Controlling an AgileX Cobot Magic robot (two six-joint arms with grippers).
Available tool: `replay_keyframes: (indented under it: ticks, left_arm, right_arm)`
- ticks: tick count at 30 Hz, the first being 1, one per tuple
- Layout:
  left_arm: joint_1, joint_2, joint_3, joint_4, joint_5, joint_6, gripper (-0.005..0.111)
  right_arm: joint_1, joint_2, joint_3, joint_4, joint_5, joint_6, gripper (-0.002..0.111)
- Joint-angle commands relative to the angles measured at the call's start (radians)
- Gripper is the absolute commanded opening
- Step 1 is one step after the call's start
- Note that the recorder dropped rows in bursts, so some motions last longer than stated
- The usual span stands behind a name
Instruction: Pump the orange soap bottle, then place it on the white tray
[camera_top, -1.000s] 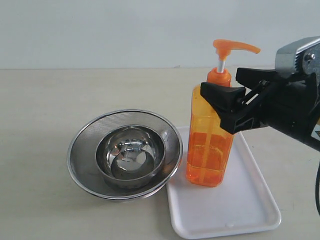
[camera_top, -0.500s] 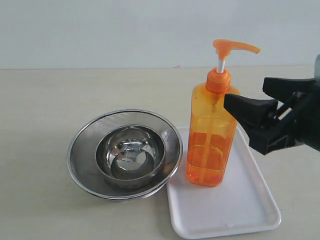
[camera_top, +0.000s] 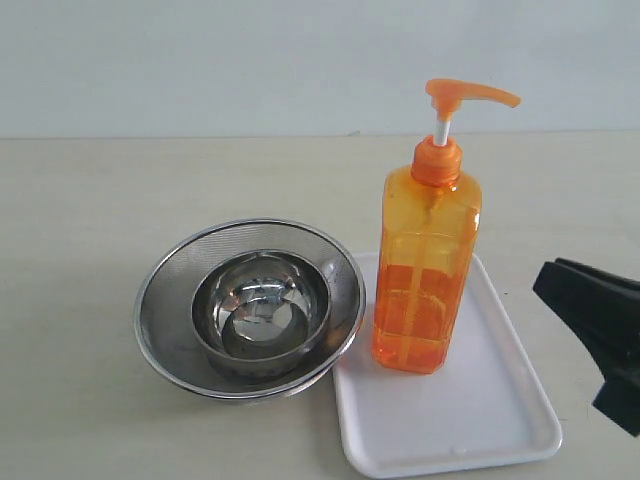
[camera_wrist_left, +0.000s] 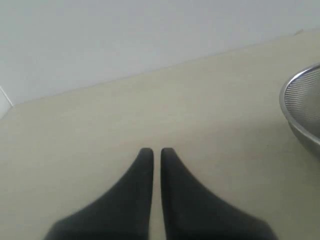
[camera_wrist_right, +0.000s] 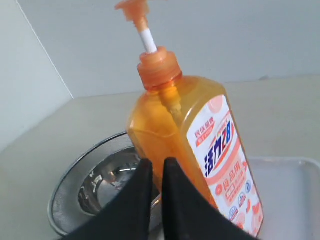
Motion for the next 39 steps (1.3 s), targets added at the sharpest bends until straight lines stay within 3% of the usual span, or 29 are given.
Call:
replay_keyframes:
  ticks: [1,21,24,30,39]
  left_arm:
    - [0.003,-0.003,0.004,-0.007,-0.009,-0.009,0.005]
    - [0.003,-0.003,0.004,-0.007,-0.009,-0.009,0.005]
    - [0.003,-0.003,0.004,-0.007,-0.009,-0.009,0.005]
    - [0.003,-0.003,0.004,-0.007,-0.009,-0.009,0.005]
    - [0.003,-0.003,0.004,-0.007,-0.009,-0.009,0.005]
  right_arm:
    - [-0.004,-0.017,0.025,0.002,0.0,0.134,0.001]
    - [0.012,-0.02,0.025,0.005,0.023,0.085,0.001]
    - [0.001,-0.09,0.025,-0.015,0.125,0.077,0.001]
    - [-0.106,-0.362,0.025,-0.104,0.399,0.243,0.001]
    - [-0.251,-0.699,0.025,-0.039,0.803,0.301,0.001]
